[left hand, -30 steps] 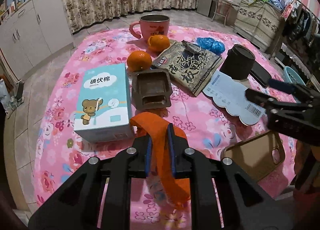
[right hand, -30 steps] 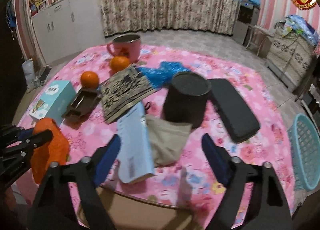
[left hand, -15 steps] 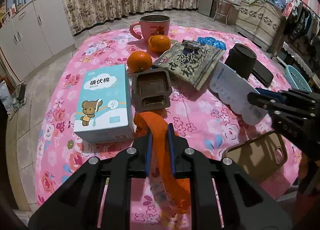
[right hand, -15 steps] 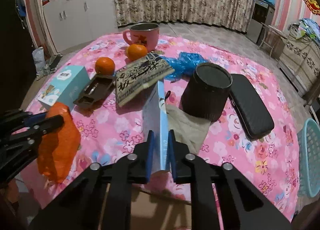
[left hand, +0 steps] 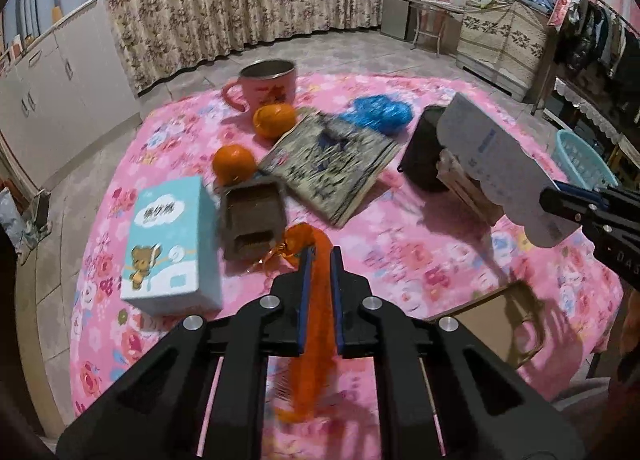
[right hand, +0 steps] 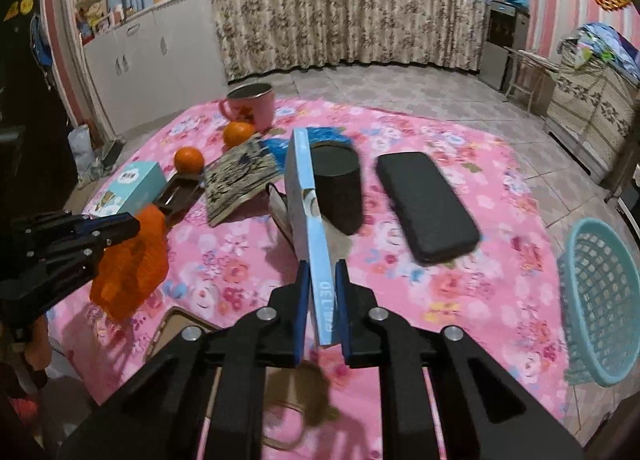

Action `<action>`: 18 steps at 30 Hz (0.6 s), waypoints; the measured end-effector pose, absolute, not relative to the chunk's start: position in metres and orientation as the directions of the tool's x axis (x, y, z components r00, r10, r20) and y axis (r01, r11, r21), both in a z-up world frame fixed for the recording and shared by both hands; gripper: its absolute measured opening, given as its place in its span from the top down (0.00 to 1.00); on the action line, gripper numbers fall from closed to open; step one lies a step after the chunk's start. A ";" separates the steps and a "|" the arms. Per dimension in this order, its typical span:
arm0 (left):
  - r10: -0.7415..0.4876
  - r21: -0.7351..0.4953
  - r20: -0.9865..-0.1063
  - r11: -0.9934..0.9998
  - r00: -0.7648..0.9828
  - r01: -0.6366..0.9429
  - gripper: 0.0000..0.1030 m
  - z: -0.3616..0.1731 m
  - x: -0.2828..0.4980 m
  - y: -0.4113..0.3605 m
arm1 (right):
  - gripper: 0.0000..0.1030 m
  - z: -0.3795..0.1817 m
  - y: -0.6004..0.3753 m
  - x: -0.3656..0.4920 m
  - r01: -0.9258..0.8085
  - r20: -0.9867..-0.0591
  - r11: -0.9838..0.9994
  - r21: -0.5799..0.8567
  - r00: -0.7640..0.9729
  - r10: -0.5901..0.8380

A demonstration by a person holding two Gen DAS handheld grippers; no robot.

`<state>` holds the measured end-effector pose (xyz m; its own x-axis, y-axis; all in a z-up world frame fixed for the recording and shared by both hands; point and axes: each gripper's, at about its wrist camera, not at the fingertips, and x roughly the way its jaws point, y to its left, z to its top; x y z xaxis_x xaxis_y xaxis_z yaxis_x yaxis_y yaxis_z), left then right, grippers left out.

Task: Collect trash
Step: 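Lift the orange bag with the left tool while the right tool grasps the white receipt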

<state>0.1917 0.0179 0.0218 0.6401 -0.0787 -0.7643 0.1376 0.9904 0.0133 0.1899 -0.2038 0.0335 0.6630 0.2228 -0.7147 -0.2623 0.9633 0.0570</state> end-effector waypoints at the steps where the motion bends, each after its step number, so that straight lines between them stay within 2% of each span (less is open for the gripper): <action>1: -0.080 0.016 -0.761 0.990 0.644 0.143 0.93 0.024 0.192 0.014 | 0.87 0.036 -0.214 0.189 -0.250 -0.707 0.966 0.063 0.672 0.220; 10: -0.116 0.013 -0.733 0.983 0.671 0.184 0.97 0.051 0.206 -0.030 | 0.87 0.043 -0.283 0.185 -0.166 -0.679 0.976 0.140 0.701 0.216; 18: -0.138 0.009 -0.719 0.978 0.681 0.207 0.97 0.062 0.219 -0.056 | 0.86 0.014 -0.321 0.195 -0.081 -0.727 0.988 0.132 0.669 0.152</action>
